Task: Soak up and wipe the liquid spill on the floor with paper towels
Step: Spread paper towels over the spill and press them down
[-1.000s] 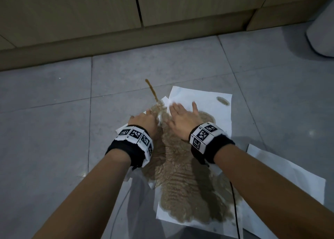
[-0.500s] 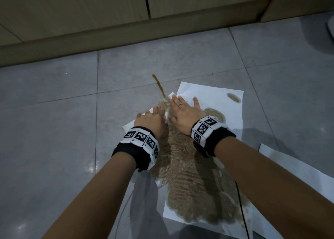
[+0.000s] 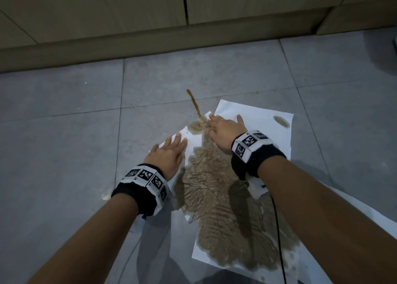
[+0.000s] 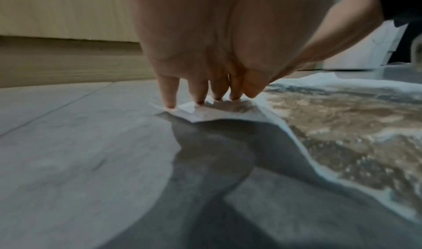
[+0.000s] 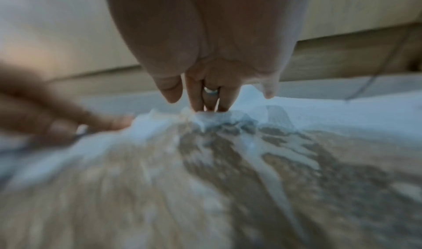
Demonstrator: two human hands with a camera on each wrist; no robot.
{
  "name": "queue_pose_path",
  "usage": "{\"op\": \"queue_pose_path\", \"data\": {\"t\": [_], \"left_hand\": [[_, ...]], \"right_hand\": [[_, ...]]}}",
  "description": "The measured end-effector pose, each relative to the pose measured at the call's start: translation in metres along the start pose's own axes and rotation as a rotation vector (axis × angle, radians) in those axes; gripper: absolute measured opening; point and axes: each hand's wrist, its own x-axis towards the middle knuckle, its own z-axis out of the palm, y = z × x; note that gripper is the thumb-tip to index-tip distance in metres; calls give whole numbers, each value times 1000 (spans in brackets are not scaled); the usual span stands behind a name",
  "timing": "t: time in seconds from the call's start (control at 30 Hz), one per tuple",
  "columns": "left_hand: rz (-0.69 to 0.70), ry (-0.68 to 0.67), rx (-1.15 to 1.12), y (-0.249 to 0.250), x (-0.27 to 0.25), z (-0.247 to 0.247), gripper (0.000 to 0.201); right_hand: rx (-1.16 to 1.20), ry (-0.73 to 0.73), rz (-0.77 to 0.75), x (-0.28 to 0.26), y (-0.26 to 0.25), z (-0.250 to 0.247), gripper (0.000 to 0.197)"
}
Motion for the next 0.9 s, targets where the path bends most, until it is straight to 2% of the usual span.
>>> {"op": "queue_pose_path", "data": {"t": [0.07, 0.13, 0.23, 0.3, 0.43, 0.5, 0.57, 0.63, 0.7, 0.73, 0.8, 0.83, 0.9], "left_hand": [[13, -2, -11, -2, 0, -1, 47], [23, -9, -15, -3, 2, -3, 47], [37, 0, -32, -5, 3, -4, 47], [59, 21, -17, -8, 4, -3, 48], [74, 59, 110, -15, 4, 0, 57], [70, 69, 160, -15, 1, 2, 59], [47, 114, 173, -16, -2, 4, 62], [-15, 199, 119, -19, -4, 3, 66], [-61, 318, 37, -24, -8, 2, 65], [-45, 392, -5, -27, -12, 1, 61], [77, 494, 1, -31, -22, 3, 45], [126, 488, 23, -33, -27, 6, 39], [206, 414, 92, -35, -35, 15, 43]], "right_hand": [[117, 82, 13, -4, -4, -6, 47], [43, 170, -62, -16, -18, 0, 52], [-152, 84, -204, -36, -42, 29, 55], [-214, -1, -213, -42, -47, 44, 54], [-247, 6, -224, -36, -43, 36, 50], [-209, -2, -214, -33, -43, 29, 46], [-2, 0, -169, -33, -41, 22, 43], [204, 83, -140, -38, -40, 19, 43], [145, 189, -209, -47, -46, 24, 46], [71, 199, -267, -51, -52, 32, 47], [-62, 133, -344, -60, -60, 54, 49], [-123, 81, -353, -63, -63, 64, 49], [-201, 18, -352, -63, -62, 78, 49]]}}
